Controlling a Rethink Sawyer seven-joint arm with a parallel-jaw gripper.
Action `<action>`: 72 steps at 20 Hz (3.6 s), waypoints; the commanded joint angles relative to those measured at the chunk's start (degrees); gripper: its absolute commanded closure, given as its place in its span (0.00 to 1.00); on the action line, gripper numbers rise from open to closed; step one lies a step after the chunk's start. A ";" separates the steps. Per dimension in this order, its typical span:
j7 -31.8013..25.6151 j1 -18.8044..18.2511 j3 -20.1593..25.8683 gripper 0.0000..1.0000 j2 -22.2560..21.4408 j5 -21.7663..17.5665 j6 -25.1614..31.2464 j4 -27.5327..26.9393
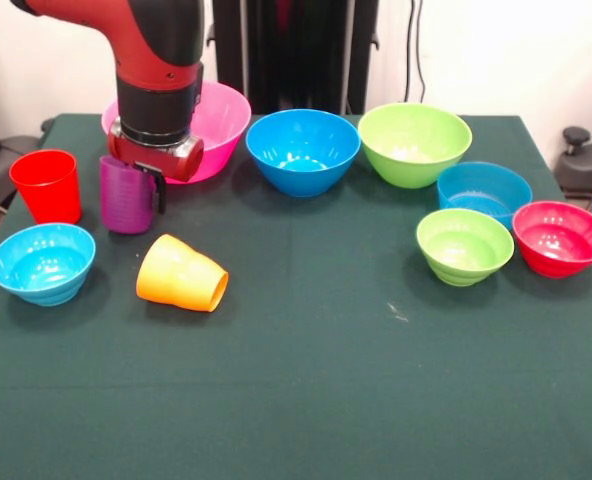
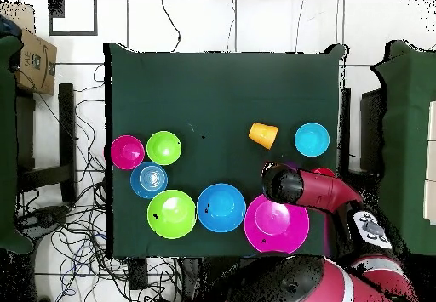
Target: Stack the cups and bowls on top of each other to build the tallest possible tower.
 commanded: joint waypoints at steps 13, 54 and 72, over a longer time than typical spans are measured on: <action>1.08 4.50 7.85 1.00 -7.28 3.35 8.91 -2.75; 16.09 23.45 -4.06 1.00 1.91 14.88 4.61 -9.27; 23.52 30.21 -5.77 1.00 2.87 20.68 1.35 -4.98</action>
